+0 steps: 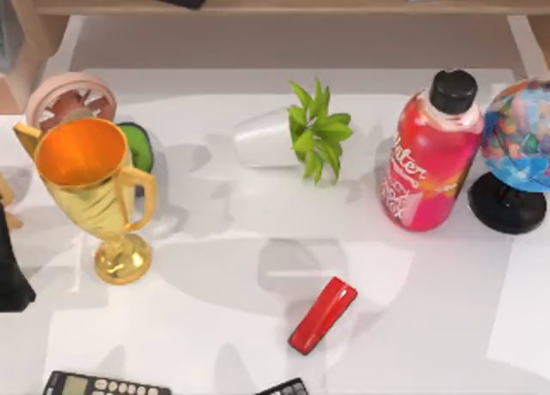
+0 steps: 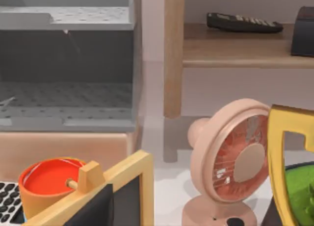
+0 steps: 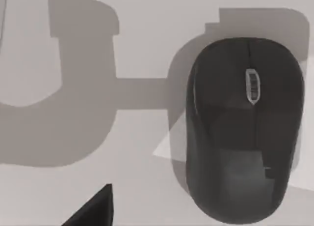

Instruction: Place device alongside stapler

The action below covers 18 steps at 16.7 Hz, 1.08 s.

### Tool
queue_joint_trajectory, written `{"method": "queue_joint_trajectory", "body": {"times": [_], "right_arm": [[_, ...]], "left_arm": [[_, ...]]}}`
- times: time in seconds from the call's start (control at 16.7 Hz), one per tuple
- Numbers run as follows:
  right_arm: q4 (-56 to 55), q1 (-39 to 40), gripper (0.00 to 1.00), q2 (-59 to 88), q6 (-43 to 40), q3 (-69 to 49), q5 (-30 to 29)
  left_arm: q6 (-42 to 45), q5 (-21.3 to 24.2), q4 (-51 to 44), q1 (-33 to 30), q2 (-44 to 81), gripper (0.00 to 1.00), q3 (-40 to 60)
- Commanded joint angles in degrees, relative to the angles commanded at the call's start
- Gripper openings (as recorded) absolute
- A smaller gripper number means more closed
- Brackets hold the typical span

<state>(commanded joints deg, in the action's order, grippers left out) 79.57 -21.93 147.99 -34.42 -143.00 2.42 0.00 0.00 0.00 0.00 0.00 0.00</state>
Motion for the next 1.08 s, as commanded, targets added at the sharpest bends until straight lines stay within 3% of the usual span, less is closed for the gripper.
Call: {"method": "queue_joint_trajectory", "body": {"times": [0.48, 1.08], "right_arm": [[0.66, 0.21, 1.0, 2.78, -1.04, -2.62, 0.25], [-6.06, 0.33, 1.0, 2.48, -0.89, 4.18, 0.3]], "left_arm": [[0.0, 0.0, 0.0, 0.0, 0.0, 1.0, 0.0], [0.0, 0.0, 0.0, 0.0, 0.0, 1.0, 0.0]]}}
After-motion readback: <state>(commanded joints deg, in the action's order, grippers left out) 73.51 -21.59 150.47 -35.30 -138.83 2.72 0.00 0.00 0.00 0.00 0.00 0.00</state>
